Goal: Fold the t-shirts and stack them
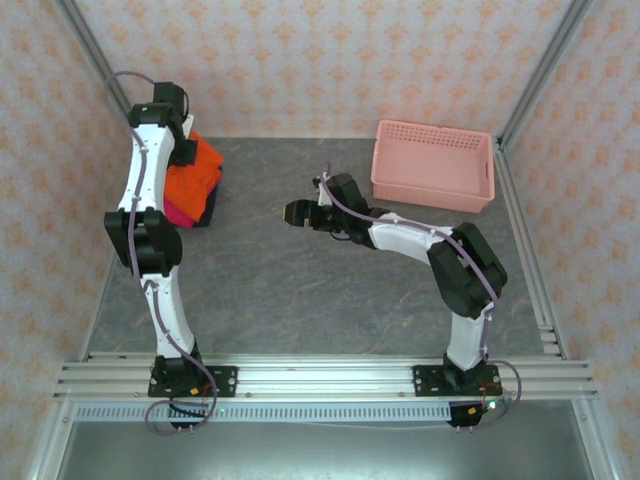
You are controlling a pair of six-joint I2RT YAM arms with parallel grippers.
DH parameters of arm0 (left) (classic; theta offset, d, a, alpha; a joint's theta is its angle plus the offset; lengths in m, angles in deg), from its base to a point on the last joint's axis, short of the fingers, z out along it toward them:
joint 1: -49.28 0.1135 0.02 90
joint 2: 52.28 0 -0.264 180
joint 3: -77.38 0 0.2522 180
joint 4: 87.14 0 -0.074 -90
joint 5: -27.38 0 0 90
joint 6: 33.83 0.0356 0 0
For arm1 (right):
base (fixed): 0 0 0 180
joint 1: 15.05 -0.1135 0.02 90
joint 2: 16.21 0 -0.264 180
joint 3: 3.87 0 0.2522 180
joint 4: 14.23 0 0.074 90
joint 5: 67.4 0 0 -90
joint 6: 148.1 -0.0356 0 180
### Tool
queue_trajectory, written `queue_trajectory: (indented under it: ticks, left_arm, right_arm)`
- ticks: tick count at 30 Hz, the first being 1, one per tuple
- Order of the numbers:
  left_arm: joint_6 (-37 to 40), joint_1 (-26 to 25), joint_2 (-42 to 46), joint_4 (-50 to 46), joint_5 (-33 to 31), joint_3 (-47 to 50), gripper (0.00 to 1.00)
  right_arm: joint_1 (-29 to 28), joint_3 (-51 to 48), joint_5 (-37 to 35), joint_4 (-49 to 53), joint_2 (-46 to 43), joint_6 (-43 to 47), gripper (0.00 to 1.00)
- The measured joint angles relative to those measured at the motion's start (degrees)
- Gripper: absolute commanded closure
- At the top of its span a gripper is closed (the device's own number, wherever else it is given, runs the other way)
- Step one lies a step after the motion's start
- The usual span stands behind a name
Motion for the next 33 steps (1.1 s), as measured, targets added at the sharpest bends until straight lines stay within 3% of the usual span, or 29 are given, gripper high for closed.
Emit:
queue_trajectory:
  ticks: [13,16,19,21,23,33]
  left_arm:
    - [-1.7,1.38,-7.82,0.07,-3.04,-0.5,1.0]
    - [-2.64,1.51,-9.29,0.0,-5.18,-1.22,0.83]
    - [-4.17,1.75,-9.86,-0.04,-7.52,-1.81,0.47]
    - [-5.16,2.1,-9.88,-0.07,-8.76,-2.45,0.16]
    - [-5.95,2.54,-9.88,-0.07,-9.97,-3.39,0.0]
    - [-12.0,3.89,-9.4,-1.44,-19.26,-5.68,0.0]
  right_arm:
    - [0.0,-1.16,-0.04,-0.17,-0.48,0.0,0.22]
    - [0.0,-1.81,-0.07,-0.2,-0.81,0.0,0.22]
    - [0.0,-2.49,-0.09,-0.35,-1.14,0.0,0.22]
    - [0.0,-2.82,-0.07,-0.35,-1.4,0.0,0.22]
    - [0.0,-2.84,-0.09,-0.37,-1.46,-0.02,0.22]
    - [0.0,-2.91,-0.07,-0.42,-1.68,0.0,0.22]
